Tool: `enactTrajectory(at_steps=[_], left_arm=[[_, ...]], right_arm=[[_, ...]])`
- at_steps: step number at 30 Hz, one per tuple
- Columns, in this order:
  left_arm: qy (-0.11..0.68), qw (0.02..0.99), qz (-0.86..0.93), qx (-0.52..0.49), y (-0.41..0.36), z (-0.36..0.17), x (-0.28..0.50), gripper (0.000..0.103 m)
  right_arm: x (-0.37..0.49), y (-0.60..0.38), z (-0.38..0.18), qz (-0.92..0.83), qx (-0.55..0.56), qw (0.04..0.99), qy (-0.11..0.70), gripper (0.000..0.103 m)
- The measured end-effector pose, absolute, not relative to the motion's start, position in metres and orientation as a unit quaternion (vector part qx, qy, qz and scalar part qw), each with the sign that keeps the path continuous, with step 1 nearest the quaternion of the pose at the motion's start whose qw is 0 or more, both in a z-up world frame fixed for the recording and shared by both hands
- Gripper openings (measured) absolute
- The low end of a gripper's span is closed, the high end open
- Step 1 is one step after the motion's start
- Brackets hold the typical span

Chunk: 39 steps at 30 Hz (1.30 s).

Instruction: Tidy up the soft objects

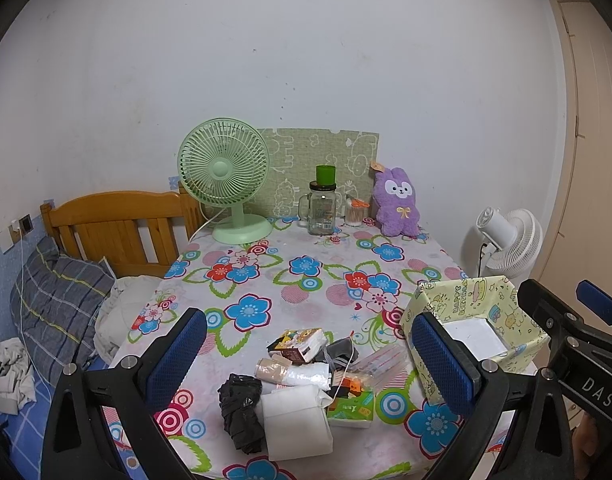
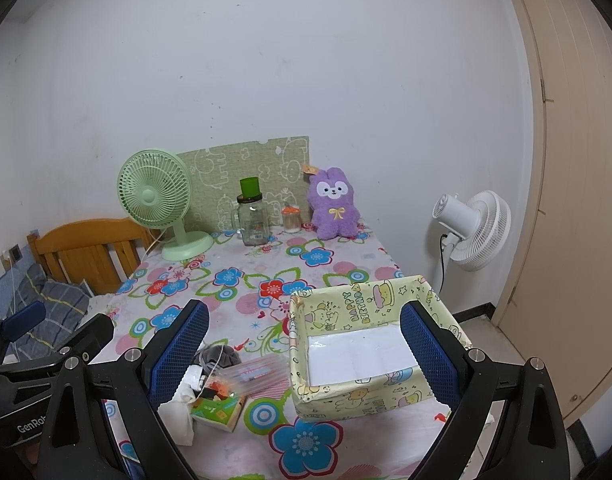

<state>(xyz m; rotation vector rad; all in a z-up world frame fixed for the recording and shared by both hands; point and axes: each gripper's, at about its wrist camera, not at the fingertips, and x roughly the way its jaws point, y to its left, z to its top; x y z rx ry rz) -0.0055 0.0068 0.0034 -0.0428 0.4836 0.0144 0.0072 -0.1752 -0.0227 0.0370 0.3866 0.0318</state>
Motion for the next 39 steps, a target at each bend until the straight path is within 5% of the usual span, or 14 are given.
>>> enactTrajectory(at_steps=[39], left_arm=[[0.252, 0.968, 0.001, -0.012, 0.010, -0.014, 0.001, 0.099]], right_arm=[[0.012, -0.162, -0.030, 0.035, 0.014, 0.980, 0.197, 0.098]])
